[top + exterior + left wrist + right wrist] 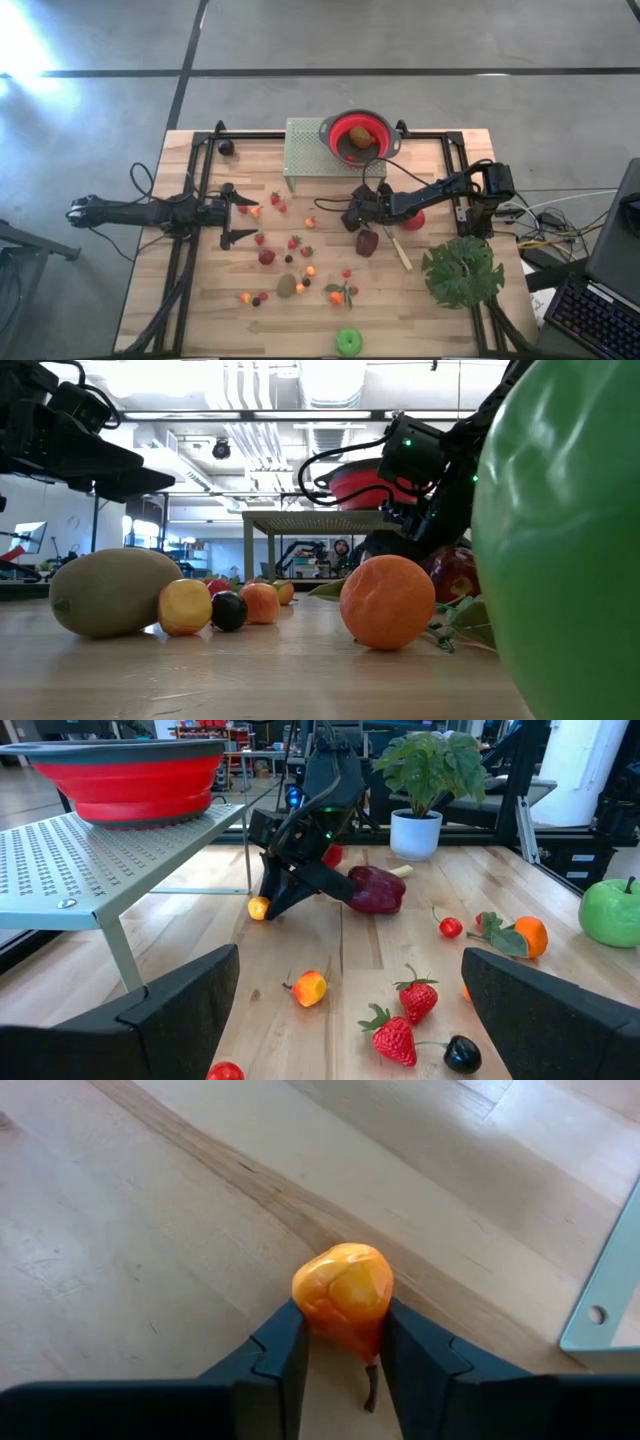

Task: Pick & Place Fruit
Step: Put the orange peach into the black strainer bowl on the shelf, then put the red cherry into the black strainer bowl on the shelf

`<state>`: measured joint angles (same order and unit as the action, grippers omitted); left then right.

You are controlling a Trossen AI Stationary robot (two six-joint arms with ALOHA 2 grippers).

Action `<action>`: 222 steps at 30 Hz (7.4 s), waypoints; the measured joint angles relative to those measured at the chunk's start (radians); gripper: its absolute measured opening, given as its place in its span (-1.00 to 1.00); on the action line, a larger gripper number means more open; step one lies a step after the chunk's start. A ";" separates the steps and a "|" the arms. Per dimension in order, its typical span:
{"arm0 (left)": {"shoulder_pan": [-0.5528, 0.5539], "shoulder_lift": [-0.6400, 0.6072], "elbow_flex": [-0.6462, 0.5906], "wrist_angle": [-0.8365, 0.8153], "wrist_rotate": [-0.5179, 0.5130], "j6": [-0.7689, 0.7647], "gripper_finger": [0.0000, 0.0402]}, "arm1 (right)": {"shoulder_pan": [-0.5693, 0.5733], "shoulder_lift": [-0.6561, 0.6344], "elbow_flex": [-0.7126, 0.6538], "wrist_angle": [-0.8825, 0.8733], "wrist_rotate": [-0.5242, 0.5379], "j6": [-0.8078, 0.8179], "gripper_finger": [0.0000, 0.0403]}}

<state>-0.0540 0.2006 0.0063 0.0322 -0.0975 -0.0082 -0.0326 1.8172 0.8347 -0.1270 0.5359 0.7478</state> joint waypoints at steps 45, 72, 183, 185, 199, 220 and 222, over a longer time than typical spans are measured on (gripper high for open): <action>0.000 0.000 0.000 0.000 0.000 0.000 0.93 | 0.249 0.002 0.365 -0.071 -0.073 -0.322 -0.47; 0.000 0.000 0.000 0.000 0.000 0.000 0.93 | 0.185 -0.001 0.672 -0.528 0.127 -0.483 -0.52; 0.000 0.000 0.000 0.001 0.000 0.000 0.93 | -0.300 -0.243 0.674 -0.787 -0.258 -0.598 0.11; 0.000 0.000 0.000 0.001 0.000 0.000 0.93 | -0.260 -0.243 0.674 -0.785 -0.257 -0.601 0.08; 0.000 0.000 0.000 0.001 0.000 0.000 0.93 | 0.030 -0.243 0.674 -0.772 -0.257 -0.626 -0.13; 0.000 0.000 0.000 0.001 0.000 0.000 0.93 | 0.262 -0.243 0.660 -0.735 -0.249 -0.646 -0.45; 0.000 0.000 0.000 0.001 0.000 0.000 0.93 | 0.284 -0.243 0.646 -0.706 -0.249 -0.646 -0.48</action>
<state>-0.0544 0.2007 0.0063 0.0330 -0.0976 -0.0082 0.2511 1.5745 1.4805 -0.8327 0.2871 0.1022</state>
